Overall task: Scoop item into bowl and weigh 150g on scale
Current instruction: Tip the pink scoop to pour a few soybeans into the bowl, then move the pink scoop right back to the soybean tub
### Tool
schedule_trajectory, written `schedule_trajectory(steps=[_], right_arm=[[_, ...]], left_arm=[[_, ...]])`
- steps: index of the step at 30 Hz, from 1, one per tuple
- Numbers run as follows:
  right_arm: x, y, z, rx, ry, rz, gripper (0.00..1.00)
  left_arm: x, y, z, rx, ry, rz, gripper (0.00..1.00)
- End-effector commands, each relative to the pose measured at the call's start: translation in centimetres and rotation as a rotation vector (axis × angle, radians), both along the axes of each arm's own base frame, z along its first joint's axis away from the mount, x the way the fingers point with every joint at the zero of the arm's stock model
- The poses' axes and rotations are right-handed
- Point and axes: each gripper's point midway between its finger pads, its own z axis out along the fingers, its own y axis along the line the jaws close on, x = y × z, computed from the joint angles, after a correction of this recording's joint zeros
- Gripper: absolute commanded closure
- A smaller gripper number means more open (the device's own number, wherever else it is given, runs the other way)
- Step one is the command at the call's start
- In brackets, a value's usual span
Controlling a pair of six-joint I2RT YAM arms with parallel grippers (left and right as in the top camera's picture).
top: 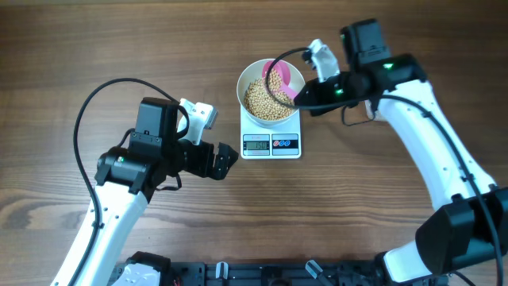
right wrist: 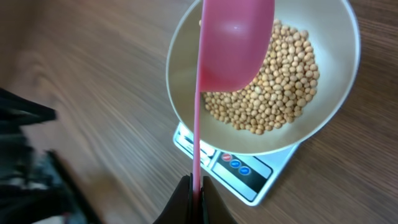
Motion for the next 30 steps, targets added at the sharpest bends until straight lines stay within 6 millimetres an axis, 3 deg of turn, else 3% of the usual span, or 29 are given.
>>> schedule_trajectory(steps=[1,3,7,12,14,18,30], right_arm=[[0.2,-0.8,5.0,0.271,0.001,-0.003,0.96],[0.6,-2.6,6.8,0.393,0.007,-0.025,0.96],[1.6,-6.7,8.4,0.502,-0.004,-0.109,0.96],[1.7,-14.0,7.9,0.495,0.010,-0.306,0.96],[1.2,-16.0,7.5,0.474,0.016,-0.359,0.96],[-1.5,-21.6,4.7,0.293,0.087,-0.527,0.96],[-4.3,-27.1,0.0,-0.126,0.187,-0.626,0.96]], left_arm=[[0.1,0.2,-0.1,0.011,-0.008,-0.011,0.00],[0.1,0.2,-0.1,0.011,-0.008,-0.011,0.00],[0.1,0.2,-0.1,0.011,-0.008,-0.011,0.00],[0.1,0.2,-0.1,0.011,-0.008,-0.011,0.00],[0.1,0.2,-0.1,0.011,-0.008,-0.011,0.00],[0.1,0.2,-0.1,0.011,-0.008,-0.011,0.00],[0.1,0.2,-0.1,0.011,-0.008,-0.011,0.00]])
